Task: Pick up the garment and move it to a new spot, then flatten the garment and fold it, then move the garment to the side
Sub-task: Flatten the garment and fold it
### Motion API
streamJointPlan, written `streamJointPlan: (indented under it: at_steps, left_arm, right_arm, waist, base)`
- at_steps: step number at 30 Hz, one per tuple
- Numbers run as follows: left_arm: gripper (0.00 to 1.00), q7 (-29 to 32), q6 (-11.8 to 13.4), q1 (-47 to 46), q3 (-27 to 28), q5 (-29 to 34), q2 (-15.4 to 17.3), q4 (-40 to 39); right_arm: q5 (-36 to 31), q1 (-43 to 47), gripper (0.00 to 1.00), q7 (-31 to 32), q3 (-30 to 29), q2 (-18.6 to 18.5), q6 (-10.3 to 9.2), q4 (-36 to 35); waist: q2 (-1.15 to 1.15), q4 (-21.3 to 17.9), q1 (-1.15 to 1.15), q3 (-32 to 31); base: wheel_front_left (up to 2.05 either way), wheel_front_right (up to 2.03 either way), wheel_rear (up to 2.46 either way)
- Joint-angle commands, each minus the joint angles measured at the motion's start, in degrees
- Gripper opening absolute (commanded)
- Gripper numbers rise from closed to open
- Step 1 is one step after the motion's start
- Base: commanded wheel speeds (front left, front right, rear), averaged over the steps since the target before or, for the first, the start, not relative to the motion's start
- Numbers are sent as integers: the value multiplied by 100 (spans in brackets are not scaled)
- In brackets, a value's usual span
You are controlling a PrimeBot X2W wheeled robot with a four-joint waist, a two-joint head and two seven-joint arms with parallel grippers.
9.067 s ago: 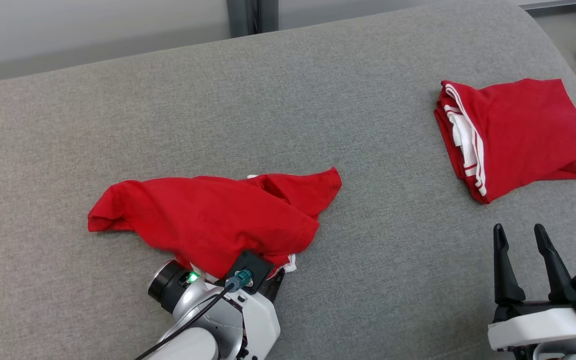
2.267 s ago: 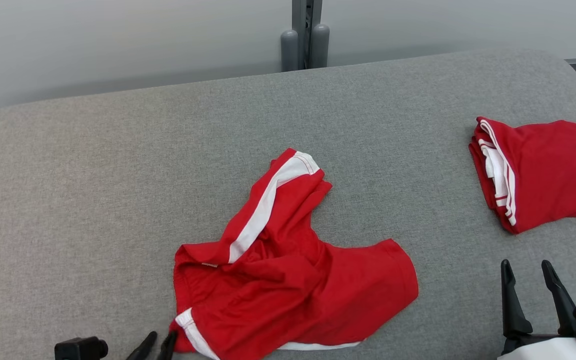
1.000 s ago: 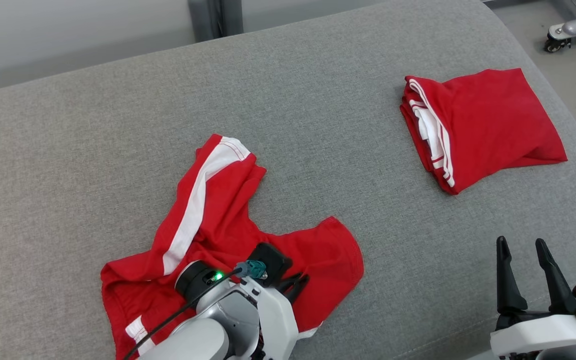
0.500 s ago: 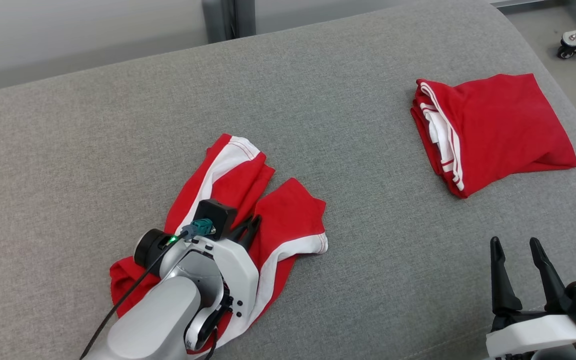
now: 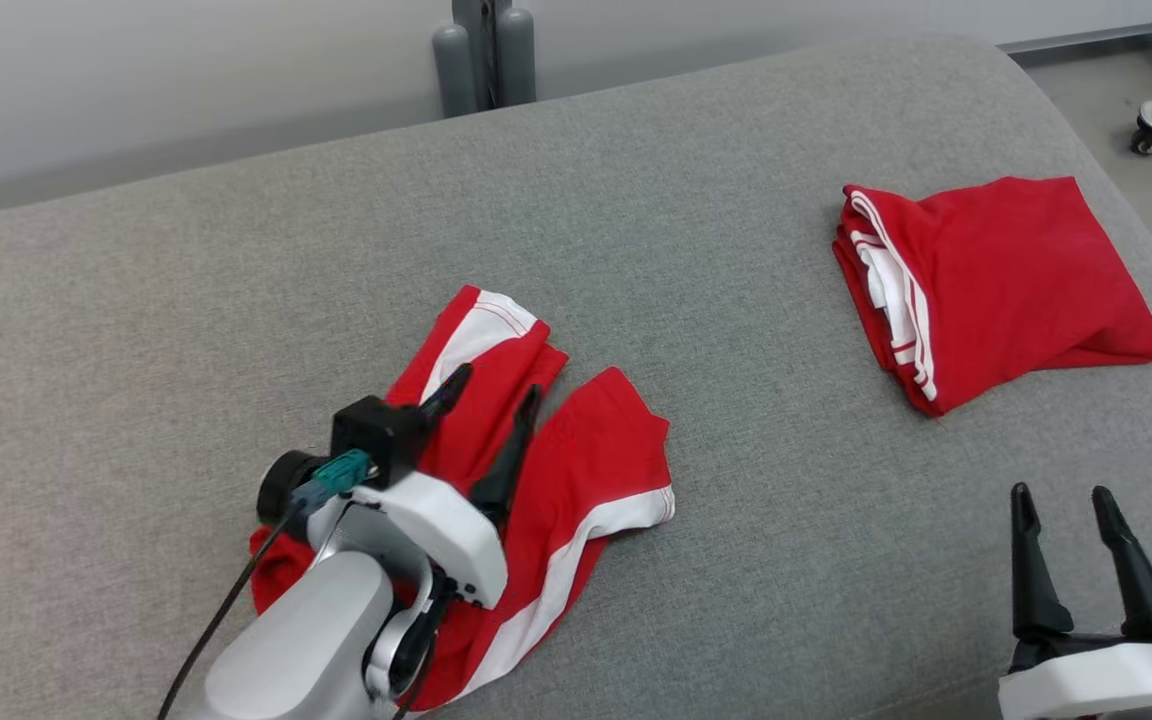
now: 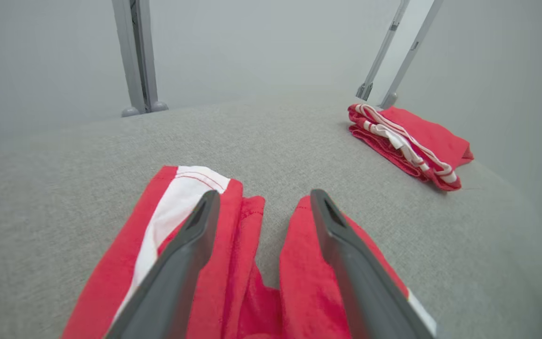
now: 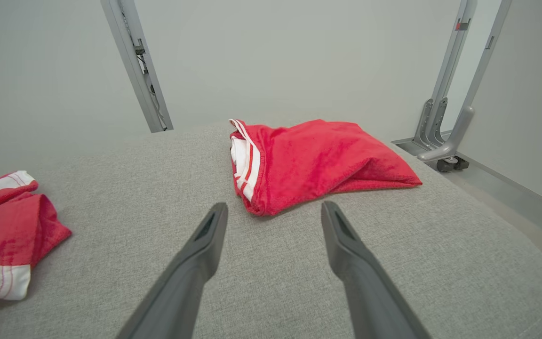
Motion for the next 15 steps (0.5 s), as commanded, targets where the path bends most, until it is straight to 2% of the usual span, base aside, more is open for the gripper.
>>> streamJointPlan:
  at_steps: [1,10,13,15]
  left_arm:
    - [100,-110,117,250,116,-33,191,-240]
    - [100,-332,946,1869,1119,203,1139,-2138]
    - [100,-332,1056,2606,1561,415,1197,-2539]
    - [100,-333,1011,3054,1866,533,1135,-2782]
  right_arm:
    - [-53,59,100,-27,-79,-32,1,-86]
    - [-380,218,100,-27,-380,-32,1,-615]
    - [-396,297,100,-27,-531,-32,1,-689]
    - [-399,362,100,-27,-619,-30,1,-681]
  waist:
    - [0,145,0,-161]
    - [0,768,0,-676]
    - [0,989,0,-880]
    - [0,1126,0,-1000]
  base:
    - [0,0,0]
    - [0,0,0]
    - [0,0,0]
    - [0,0,0]
